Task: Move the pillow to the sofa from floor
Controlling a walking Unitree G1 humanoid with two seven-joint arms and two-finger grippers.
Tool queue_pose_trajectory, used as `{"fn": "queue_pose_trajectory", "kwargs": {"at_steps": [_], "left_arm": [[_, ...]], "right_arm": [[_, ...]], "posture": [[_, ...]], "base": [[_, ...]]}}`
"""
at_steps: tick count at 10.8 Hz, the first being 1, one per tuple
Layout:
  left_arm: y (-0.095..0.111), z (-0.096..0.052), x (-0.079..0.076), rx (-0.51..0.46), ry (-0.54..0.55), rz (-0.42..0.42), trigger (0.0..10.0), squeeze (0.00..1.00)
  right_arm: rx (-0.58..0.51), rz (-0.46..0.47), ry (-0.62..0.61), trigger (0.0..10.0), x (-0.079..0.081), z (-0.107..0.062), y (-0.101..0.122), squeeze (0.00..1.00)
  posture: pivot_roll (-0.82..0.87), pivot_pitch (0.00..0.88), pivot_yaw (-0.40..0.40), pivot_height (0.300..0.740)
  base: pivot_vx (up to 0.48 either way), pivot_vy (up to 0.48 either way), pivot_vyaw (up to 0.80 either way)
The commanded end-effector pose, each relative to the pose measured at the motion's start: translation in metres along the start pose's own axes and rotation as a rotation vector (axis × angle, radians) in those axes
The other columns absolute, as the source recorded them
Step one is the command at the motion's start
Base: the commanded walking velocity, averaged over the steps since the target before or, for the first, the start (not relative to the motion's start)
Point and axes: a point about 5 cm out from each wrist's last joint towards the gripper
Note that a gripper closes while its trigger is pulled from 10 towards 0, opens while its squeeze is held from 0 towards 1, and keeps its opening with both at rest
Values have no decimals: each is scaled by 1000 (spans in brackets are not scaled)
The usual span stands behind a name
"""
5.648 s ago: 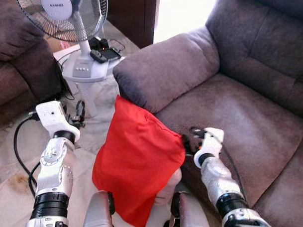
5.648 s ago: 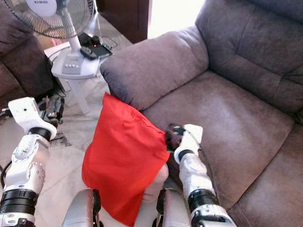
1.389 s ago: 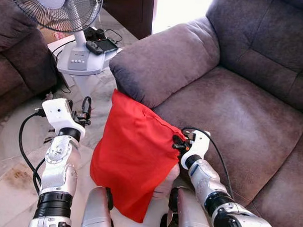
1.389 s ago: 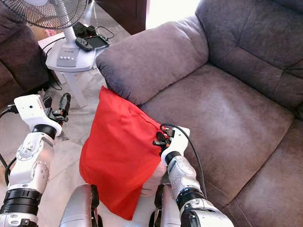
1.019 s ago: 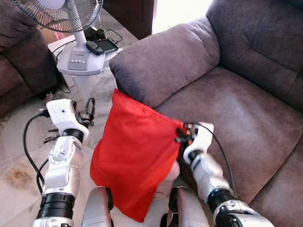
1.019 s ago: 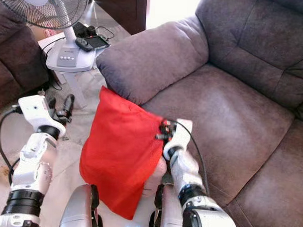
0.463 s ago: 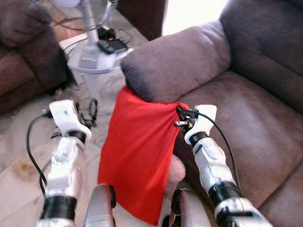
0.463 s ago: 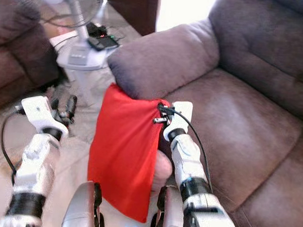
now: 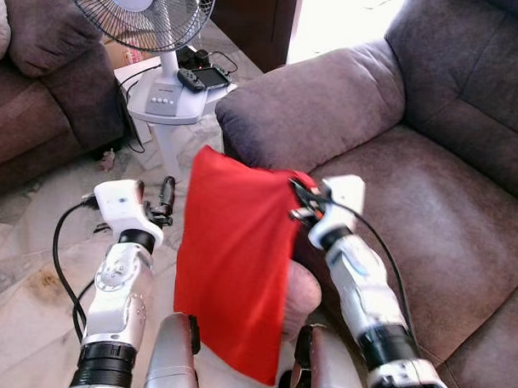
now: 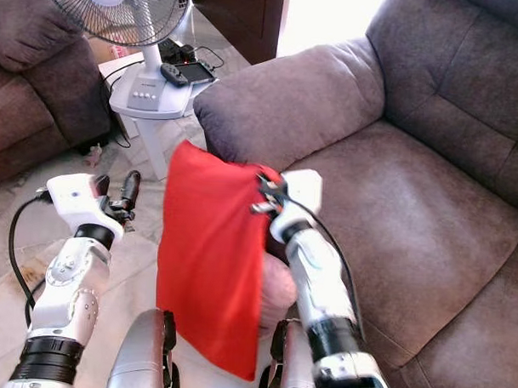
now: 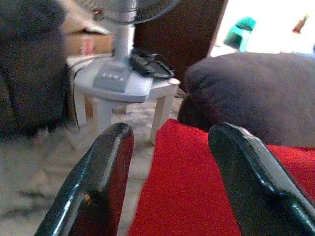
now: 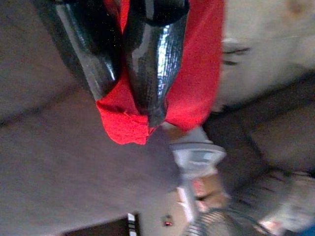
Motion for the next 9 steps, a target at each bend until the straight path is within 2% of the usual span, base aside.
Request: {"fn": "queue_pose_trajectory", "kwargs": {"at_steps": [1,2,3,4,5,9], "left_arm": [[9,-7,-8,-73,-72,186,10000,0],[15,-11,-7,-119,-61,227,10000,0],[18,-13,-6,-135,-50,227,10000,0],[19,-15,-7,-137,-54,232,10000,0],[19,-17,-8,-133,-54,225,10000,0],[13,-22,-10,-117,-39,236,10000,0]], "right_arm": [[-85,-127,-95,10000,-20,-10,13,0],[-126,-119,-221,10000,-37,-22,18,0],[-148,-61,-251,10000,-39,-30,17,0],[-121,-107,-198,10000,-29,-35,10,0],[-123,-96,-195,10000,-26,-36,7,0],[-142,-104,-214,10000,-23,-31,11,0]], "posture": [[109,91,-62,604],[105,86,-60,604],[101,80,-57,604],[97,74,-54,604],[97,67,-52,604],[100,48,-54,604]], "base": [[0,0,0],[0,0,0],[0,0,0],[0,0,0],[0,0,0],[0,0,0]]}}
Point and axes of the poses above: a point about 5 cm out from each wrist's last joint towards the gripper, its own z axis pointing out of the wrist towards the gripper, its own y axis along the axis of the wrist's last joint, x = y × z, and after that the axes turned 8 degrees about z, right-handed
